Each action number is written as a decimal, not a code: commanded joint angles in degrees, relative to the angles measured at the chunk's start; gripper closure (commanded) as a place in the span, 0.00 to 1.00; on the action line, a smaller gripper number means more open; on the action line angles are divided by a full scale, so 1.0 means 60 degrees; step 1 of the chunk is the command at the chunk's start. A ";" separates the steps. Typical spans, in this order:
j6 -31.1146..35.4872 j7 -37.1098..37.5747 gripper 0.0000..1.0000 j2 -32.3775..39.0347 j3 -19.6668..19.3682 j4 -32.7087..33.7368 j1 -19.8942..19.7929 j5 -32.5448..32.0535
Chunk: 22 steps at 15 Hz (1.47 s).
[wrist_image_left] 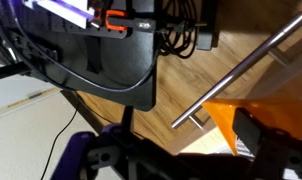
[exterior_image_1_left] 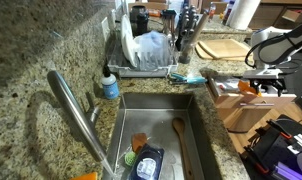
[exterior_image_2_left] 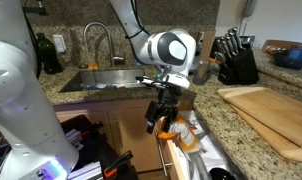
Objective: Push the faucet handle to the right, remove the orange packet from the top of the counter and place it in the open drawer, close the open drawer
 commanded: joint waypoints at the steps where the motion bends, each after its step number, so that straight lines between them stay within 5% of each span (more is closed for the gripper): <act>1: 0.1676 0.1011 0.00 -0.0129 -0.0059 -0.0339 0.0056 0.0321; 5: 0.2589 0.2168 0.00 0.0169 -0.0055 -0.0181 0.0186 0.0323; 7: 0.1805 0.1338 0.00 0.0274 0.0110 0.0032 0.0223 0.0551; 12: 0.2080 0.1861 0.00 0.0134 -0.0039 -0.0097 0.0317 0.0227; 16: 0.3830 0.2860 0.00 -0.0007 0.0202 -0.0478 0.0450 0.1634; 20: 0.6216 0.5152 0.00 0.0493 0.0148 -0.0578 0.1190 0.1405; 21: 0.6356 0.5690 0.00 0.0558 0.0004 -0.0522 0.1384 0.1258; 22: 0.5727 0.4866 0.00 0.0400 0.0117 -0.0419 0.1245 0.1514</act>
